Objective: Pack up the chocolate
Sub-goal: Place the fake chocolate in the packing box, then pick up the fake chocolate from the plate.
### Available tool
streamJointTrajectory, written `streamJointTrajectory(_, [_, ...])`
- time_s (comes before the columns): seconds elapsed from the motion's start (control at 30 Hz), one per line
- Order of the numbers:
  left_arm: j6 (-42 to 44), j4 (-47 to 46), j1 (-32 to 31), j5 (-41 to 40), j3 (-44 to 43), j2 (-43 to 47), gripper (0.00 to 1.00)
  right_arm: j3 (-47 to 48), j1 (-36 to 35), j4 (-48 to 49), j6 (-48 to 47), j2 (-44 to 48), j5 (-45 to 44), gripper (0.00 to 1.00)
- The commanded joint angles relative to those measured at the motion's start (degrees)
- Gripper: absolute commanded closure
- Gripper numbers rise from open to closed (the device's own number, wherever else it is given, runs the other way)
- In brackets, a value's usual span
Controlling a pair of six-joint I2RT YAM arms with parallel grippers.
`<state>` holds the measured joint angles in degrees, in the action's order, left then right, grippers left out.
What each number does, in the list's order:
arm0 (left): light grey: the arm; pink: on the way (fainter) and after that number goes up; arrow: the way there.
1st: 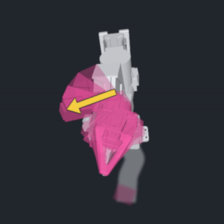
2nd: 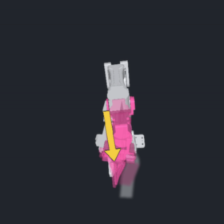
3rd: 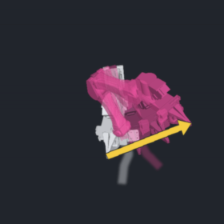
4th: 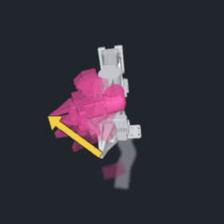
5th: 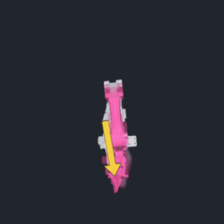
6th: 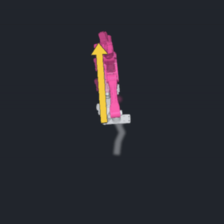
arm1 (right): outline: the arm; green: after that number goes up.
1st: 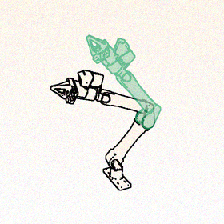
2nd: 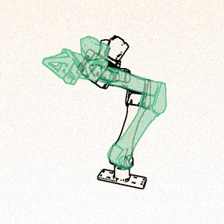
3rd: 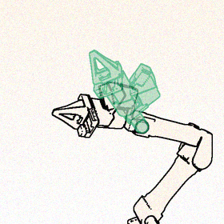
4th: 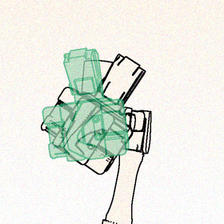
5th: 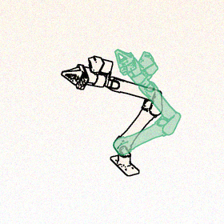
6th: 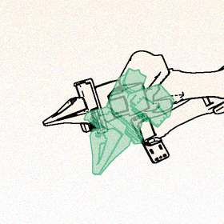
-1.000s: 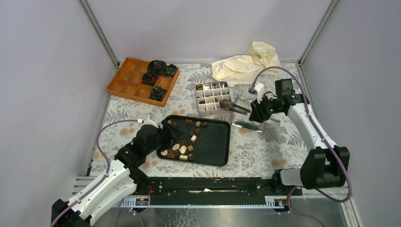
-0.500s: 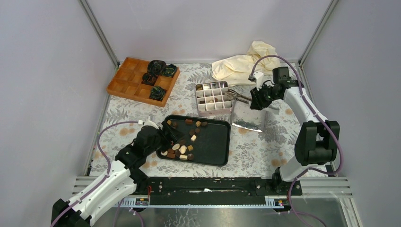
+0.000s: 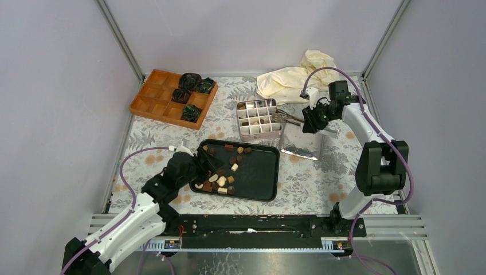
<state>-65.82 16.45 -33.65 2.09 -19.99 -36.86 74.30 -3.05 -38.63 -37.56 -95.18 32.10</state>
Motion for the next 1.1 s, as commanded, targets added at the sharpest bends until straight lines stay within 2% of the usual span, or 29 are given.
streamJointTrajectory(0.0, [-0.4,-3.4,0.3,0.6,-0.2,-0.1,0.14,2.5,-0.1,0.5,-0.6,0.4,0.8,0.55])
streamJointTrajectory(0.13, [-0.5,-3.4,0.3,0.6,-0.3,-0.1,0.14,1.9,-0.2,0.8,-0.7,1.0,0.7,0.5])
streamJointTrajectory(0.4, [-0.5,-3.4,0.3,0.9,-0.4,0.1,0.14,2.1,-0.2,0.5,-0.2,3.6,2.9,0.51])
streamJointTrajectory(0.63, [0.4,-3.3,0.3,1.0,-0.8,-0.1,0.15,-2.4,-0.2,-0.4,-2.8,11.9,14.2,0.52])
streamJointTrajectory(0.77, [3.9,-0.5,0.3,0.6,-3.5,-1.3,0.15,-7.8,-0.2,-0.8,-5.6,17.2,22.5,0.53])
streamJointTrajectory(0.83, [6.0,2.0,0.3,0.3,-5.6,-2.4,0.15,-10.7,-0.3,-1.8,-8.9,19.5,27.5,0.53])
streamJointTrajectory(0.93, [8.5,5.2,0.3,0.0,-8.6,-3.9,0.15,-14.5,-1.9,-7.2,-19.2,21.5,32.2,0.54])
streamJointTrajectory(1.07, [9.1,5.8,0.3,-0.9,-9.4,-4.4,0.15,-17.5,-7.3,-16.4,-35.2,22.1,32.6,0.54])
